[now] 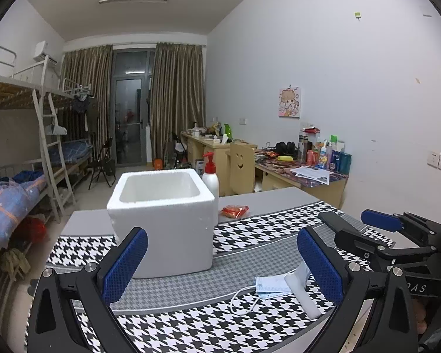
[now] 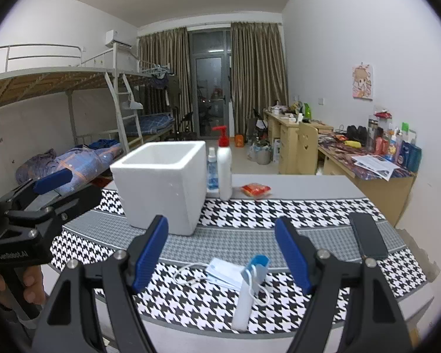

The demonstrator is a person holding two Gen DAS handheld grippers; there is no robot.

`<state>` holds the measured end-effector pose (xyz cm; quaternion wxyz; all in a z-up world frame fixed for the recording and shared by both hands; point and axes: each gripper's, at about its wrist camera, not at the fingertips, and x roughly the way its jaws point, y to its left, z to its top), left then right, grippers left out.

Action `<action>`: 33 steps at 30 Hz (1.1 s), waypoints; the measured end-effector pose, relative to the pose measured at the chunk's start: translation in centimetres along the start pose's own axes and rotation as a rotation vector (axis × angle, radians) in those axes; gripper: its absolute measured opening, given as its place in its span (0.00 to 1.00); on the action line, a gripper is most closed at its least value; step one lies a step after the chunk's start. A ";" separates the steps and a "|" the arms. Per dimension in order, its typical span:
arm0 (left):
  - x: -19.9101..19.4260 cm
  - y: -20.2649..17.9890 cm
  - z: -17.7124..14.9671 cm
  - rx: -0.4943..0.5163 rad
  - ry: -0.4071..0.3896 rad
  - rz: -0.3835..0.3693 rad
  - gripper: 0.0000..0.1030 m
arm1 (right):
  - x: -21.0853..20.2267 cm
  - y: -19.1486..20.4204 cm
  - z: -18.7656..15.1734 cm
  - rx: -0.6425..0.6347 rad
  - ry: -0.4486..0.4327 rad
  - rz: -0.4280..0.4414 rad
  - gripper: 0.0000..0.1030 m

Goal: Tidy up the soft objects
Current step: 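Move both grippers back toward the blue mask and white foam strip, then close the left gripper on the white foam strip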

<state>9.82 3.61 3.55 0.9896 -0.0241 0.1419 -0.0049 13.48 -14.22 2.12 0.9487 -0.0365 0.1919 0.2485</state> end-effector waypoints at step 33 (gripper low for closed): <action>6.1 -5.5 -5.7 -0.008 0.196 -0.141 0.99 | -0.1 -4.2 -4.4 0.031 0.054 -0.114 0.76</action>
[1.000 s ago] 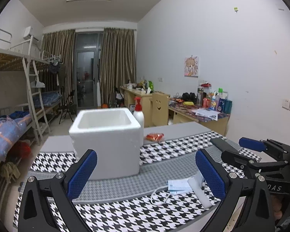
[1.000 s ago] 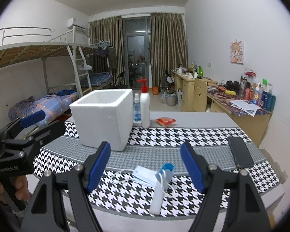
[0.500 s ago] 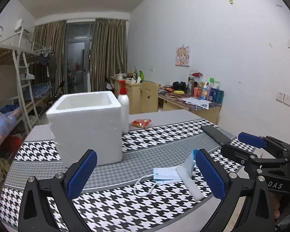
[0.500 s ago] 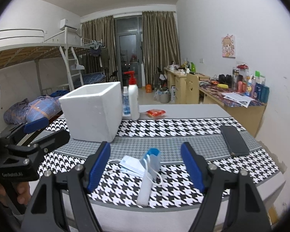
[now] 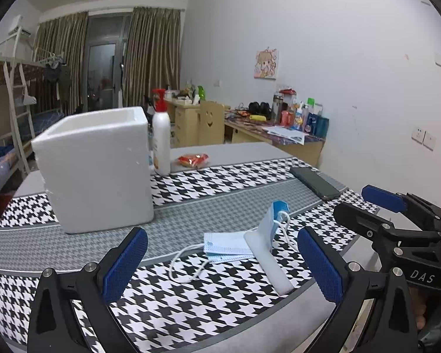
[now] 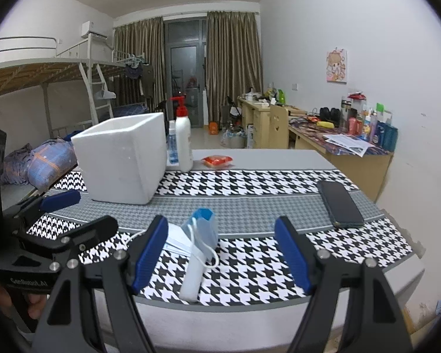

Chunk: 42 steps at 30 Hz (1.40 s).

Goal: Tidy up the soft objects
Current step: 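Close the left gripper on the white foam strip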

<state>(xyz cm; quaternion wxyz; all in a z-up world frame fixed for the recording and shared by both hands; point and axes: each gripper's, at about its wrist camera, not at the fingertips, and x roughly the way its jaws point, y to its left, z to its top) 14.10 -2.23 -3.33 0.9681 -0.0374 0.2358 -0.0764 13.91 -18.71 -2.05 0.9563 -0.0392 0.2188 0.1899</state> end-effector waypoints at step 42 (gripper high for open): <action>11.6 -5.1 -3.8 0.006 0.313 0.003 0.49 | 4.1 -6.0 -2.2 0.034 0.141 0.057 0.76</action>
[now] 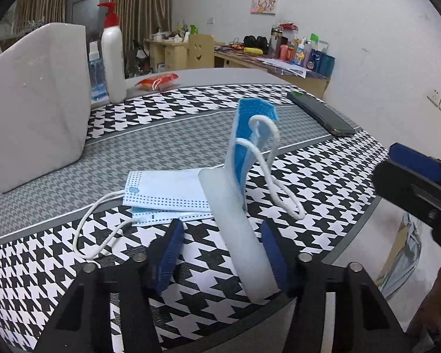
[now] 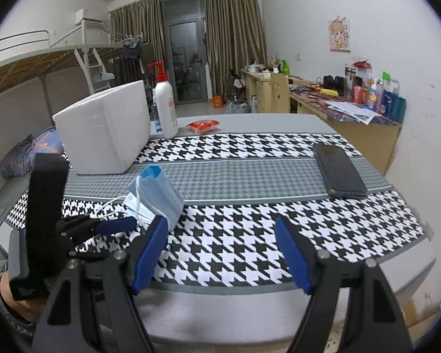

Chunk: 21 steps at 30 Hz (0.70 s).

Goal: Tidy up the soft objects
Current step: 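Close the left gripper on the white foam strip, then grasp the blue face mask by its ear loop with the right gripper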

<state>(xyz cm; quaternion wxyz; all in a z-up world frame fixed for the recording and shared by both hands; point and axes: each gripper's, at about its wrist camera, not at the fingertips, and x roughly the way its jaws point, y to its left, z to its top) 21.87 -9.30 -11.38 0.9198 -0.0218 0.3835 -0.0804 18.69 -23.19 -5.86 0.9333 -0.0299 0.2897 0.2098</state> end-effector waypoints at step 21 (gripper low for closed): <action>-1.5 -0.9 -0.2 0.076 -0.041 -0.001 0.16 | 0.6 0.2 -0.5 0.056 0.015 0.042 0.76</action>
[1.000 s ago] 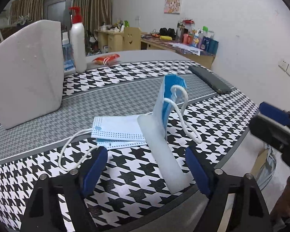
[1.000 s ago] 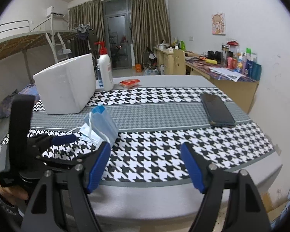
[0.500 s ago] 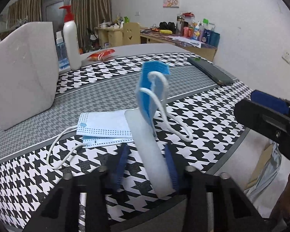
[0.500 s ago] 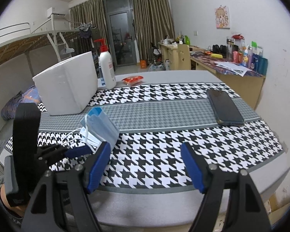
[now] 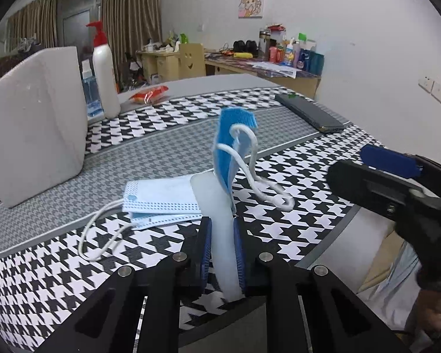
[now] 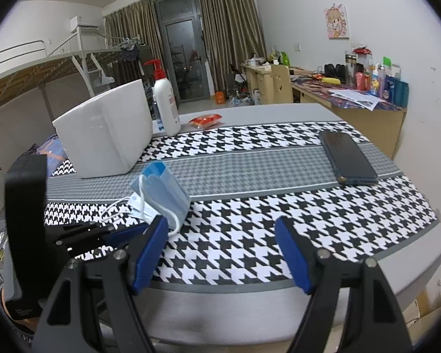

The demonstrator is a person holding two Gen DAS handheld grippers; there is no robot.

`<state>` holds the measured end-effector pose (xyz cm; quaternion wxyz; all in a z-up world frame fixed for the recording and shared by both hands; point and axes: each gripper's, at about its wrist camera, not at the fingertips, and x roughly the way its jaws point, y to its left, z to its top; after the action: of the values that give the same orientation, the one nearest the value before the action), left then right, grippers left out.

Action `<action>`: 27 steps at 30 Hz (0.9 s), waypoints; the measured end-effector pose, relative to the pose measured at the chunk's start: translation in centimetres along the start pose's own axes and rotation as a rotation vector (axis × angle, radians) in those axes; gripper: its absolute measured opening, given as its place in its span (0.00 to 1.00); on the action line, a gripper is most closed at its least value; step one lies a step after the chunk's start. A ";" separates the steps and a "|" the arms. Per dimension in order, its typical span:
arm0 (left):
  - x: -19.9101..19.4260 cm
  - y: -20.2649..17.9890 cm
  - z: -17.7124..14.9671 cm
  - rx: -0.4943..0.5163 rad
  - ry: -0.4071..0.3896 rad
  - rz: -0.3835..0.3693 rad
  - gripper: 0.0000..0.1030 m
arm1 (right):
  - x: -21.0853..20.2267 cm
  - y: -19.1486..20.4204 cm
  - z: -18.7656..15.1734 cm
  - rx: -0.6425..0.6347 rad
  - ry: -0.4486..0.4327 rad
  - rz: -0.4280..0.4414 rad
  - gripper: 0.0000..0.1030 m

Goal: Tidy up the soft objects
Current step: 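Grasp the blue face mask by its ear loop with the right gripper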

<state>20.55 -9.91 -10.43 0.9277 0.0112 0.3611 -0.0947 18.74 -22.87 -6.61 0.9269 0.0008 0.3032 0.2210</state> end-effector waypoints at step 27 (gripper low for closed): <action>-4.4 5.9 -0.5 -0.034 -0.093 0.039 0.16 | 5.0 5.2 0.2 -0.003 0.061 0.047 0.76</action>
<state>18.18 -3.32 -8.10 0.9452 -0.0019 0.3188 -0.0710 20.34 -16.13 -8.58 0.9119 -0.0003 0.3306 0.2433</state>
